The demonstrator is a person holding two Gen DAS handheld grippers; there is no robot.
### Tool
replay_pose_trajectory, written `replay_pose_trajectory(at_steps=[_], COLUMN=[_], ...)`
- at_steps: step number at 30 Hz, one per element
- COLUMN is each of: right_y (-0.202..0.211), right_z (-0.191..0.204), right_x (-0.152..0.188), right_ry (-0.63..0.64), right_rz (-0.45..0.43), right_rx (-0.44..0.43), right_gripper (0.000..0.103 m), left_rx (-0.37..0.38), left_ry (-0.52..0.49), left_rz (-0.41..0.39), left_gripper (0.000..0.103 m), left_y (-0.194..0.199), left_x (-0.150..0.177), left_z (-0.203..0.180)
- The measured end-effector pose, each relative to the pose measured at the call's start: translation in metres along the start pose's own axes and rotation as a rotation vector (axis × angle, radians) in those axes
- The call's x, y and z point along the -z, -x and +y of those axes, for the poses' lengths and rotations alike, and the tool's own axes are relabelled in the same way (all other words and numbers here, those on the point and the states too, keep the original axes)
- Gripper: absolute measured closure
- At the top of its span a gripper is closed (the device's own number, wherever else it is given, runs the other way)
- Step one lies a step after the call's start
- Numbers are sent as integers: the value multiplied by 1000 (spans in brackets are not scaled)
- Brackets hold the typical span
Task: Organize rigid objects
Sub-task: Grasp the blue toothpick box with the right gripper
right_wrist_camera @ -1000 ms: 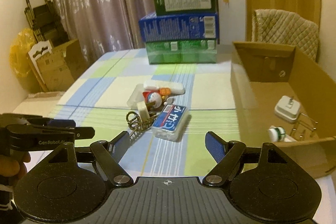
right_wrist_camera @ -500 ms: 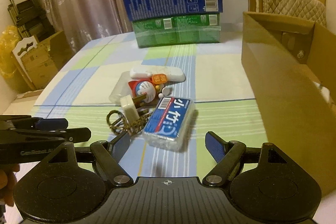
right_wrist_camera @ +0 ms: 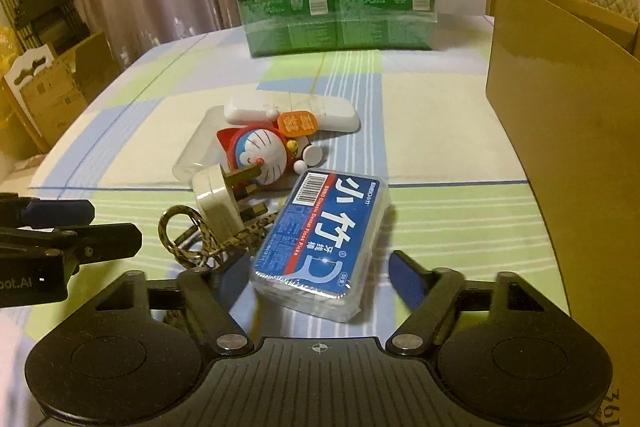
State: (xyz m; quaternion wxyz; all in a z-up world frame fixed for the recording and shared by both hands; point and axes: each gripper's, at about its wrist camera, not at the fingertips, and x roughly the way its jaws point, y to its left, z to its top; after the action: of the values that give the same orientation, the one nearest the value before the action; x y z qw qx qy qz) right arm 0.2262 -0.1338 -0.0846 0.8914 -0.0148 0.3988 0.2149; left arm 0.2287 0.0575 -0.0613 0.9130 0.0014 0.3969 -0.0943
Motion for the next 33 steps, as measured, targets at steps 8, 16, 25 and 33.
replay_pose_trajectory(at_steps=[8,16,25,33], right_y=[32,49,43,41], right_z=[-19,-38,-35,-37], right_x=[14,38,41,39], right_ry=[9,10,29,35], right_rz=[-24,-19,-19,-12], right_rx=[31,50,56,56], right_gripper=[47,47,46,46], left_rx=[85,73,30,26], left_ry=[-58,-141,-185,-167], left_rz=[3,-14,-38,-4], left_gripper=[33,35,54,69], left_y=[-8,-28,-35,-34], left_x=[3,2,5,7], left_z=[-19,-39,-47,-46])
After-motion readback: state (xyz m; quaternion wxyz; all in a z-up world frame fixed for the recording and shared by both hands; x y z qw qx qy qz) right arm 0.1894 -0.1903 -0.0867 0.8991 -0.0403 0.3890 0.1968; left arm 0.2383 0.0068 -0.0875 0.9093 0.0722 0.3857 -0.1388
